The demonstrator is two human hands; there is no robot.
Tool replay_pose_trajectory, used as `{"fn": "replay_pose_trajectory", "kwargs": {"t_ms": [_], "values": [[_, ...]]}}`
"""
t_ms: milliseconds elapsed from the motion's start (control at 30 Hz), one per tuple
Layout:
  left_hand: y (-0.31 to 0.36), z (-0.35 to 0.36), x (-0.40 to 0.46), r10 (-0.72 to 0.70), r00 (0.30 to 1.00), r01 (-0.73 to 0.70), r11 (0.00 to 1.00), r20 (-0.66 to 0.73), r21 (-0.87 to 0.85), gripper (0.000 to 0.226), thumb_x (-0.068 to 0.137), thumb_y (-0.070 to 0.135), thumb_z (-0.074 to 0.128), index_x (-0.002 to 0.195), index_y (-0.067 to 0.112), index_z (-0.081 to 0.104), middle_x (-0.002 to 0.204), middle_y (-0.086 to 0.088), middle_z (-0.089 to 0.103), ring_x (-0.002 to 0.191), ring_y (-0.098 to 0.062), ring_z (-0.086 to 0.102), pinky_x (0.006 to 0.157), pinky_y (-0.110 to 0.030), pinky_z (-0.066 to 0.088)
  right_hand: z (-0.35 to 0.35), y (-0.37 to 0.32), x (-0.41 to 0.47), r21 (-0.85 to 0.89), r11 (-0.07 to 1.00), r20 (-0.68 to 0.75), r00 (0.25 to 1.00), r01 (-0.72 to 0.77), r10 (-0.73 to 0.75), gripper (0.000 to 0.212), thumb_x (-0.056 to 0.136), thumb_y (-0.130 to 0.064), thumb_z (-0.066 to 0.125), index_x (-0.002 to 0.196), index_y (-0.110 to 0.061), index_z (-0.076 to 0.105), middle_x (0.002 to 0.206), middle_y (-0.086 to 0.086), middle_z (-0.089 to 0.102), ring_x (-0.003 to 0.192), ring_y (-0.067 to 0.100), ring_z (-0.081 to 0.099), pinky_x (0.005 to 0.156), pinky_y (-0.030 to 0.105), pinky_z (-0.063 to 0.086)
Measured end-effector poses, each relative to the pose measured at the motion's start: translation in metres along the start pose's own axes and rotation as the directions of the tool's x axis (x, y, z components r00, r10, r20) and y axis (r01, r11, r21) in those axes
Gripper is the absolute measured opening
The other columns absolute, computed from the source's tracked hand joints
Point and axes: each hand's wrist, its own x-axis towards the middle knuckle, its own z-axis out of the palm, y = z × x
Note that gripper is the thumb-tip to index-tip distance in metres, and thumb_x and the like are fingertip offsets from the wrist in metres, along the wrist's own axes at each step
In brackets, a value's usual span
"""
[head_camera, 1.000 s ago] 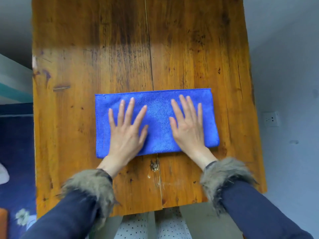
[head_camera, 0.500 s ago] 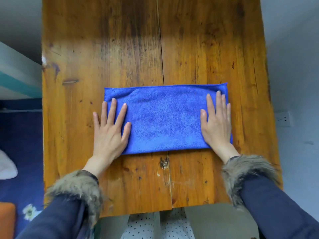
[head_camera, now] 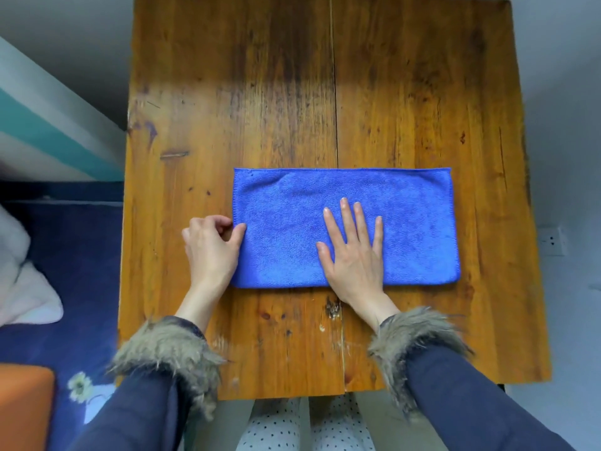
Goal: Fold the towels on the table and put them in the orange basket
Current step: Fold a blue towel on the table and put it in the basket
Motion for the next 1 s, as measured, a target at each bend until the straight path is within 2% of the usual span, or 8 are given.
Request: {"fn": "replay_pose_trajectory", "kwargs": {"t_ms": [200, 433, 567, 633, 700, 800, 867, 1000], "values": [[0.016, -0.001, 0.004, -0.091, 0.993, 0.080, 0.987, 0.075, 0.140, 0.029, 0.087, 0.032, 0.059, 0.103, 0.008, 0.064, 0.112, -0.016, 0.059, 0.111, -0.037, 0.045, 0.092, -0.040, 0.036, 0.004, 0.000, -0.001, -0.055, 0.998, 0.007, 1.000, -0.010, 0.011, 0.058, 0.092, -0.045, 0.033, 0.145, -0.022, 0.031, 0.154, 0.007, 0.024, 0.143, 0.027, 0.019, 0.114, 0.055, 0.010], [0.011, -0.016, -0.001, 0.060, 0.991, -0.045, 0.991, 0.117, -0.129, 0.010, 0.088, 0.020, 0.060, 0.088, 0.012, 0.054, 0.082, -0.003, 0.060, 0.074, -0.022, 0.053, 0.065, -0.024, 0.031, 0.001, -0.002, -0.001, -0.086, 0.996, 0.076, 0.997, -0.020, 0.027, 0.060, 0.095, -0.045, 0.033, 0.149, -0.024, 0.018, 0.157, 0.005, 0.011, 0.146, 0.026, 0.007, 0.116, 0.055, 0.003], [0.016, -0.032, 0.001, -0.061, 0.928, 0.230, 0.870, 0.368, -0.436, 0.009, 0.088, 0.013, 0.063, 0.083, 0.015, 0.056, 0.076, -0.001, 0.062, 0.064, -0.011, 0.055, 0.059, -0.024, 0.043, 0.000, -0.002, 0.000, -0.086, 0.996, 0.088, 0.996, -0.016, 0.024, 0.060, 0.096, -0.045, 0.034, 0.149, -0.024, 0.016, 0.158, 0.005, 0.009, 0.146, 0.026, 0.004, 0.116, 0.055, 0.000], [0.020, -0.043, 0.001, -0.083, 0.857, 0.382, 0.764, 0.508, -0.519, 0.008, 0.088, 0.008, 0.062, 0.094, 0.012, 0.059, 0.082, -0.002, 0.066, 0.068, -0.007, 0.063, 0.062, -0.021, 0.050, -0.002, -0.003, 0.000, -0.079, 0.997, 0.111, 0.994, -0.010, 0.019, 0.060, 0.097, -0.045, 0.033, 0.149, -0.024, 0.014, 0.158, 0.005, 0.006, 0.146, 0.026, 0.002, 0.115, 0.055, -0.003], [0.025, -0.054, -0.001, -0.058, 0.810, 0.432, 0.732, 0.583, -0.527, 0.019, 0.087, 0.006, 0.062, 0.106, 0.008, 0.060, 0.090, -0.005, 0.068, 0.077, -0.008, 0.066, 0.073, -0.028, 0.054, -0.004, -0.003, 0.001, -0.058, 0.998, 0.147, 0.989, -0.003, 0.011, 0.061, 0.097, -0.047, 0.030, 0.150, -0.025, 0.007, 0.158, 0.004, -0.001, 0.146, 0.025, -0.006, 0.114, 0.053, -0.009], [0.043, -0.066, -0.011, -0.025, 0.778, 0.456, 0.710, 0.628, -0.536, 0.025, 0.084, 0.003, 0.064, 0.108, 0.007, 0.062, 0.102, -0.009, 0.067, 0.092, -0.019, 0.065, 0.089, -0.042, 0.049, -0.013, 0.003, 0.004, 0.072, 0.997, 0.181, 0.983, 0.030, -0.042, 0.062, 0.096, -0.046, 0.033, 0.150, -0.027, 0.007, 0.158, 0.001, -0.007, 0.146, 0.022, -0.010, 0.113, 0.049, -0.013], [0.060, -0.069, -0.021, -0.012, 0.770, 0.469, 0.689, 0.637, -0.553, 0.027, 0.083, 0.000, 0.064, 0.109, 0.007, 0.063, 0.102, -0.009, 0.066, 0.091, -0.019, 0.064, 0.086, -0.041, 0.050, -0.027, 0.014, 0.002, 0.281, 0.960, 0.125, 0.991, 0.011, -0.048, 0.059, 0.095, -0.033, 0.044, 0.149, -0.023, 0.020, 0.159, 0.004, 0.002, 0.146, 0.023, 0.002, 0.117, 0.043, -0.001], [0.110, -0.062, -0.044, 0.011, 0.785, 0.468, 0.645, 0.620, -0.604, 0.031, 0.082, -0.001, 0.064, 0.112, 0.006, 0.062, 0.093, -0.004, 0.070, 0.084, -0.017, 0.066, 0.073, -0.030, 0.055, -0.057, 0.061, -0.018, 0.603, 0.787, 0.008, 0.988, -0.130, 0.156, 0.047, 0.094, -0.014, 0.048, 0.141, -0.012, 0.040, 0.154, 0.006, 0.025, 0.139, 0.020, 0.027, 0.111, 0.026, 0.021]]}}
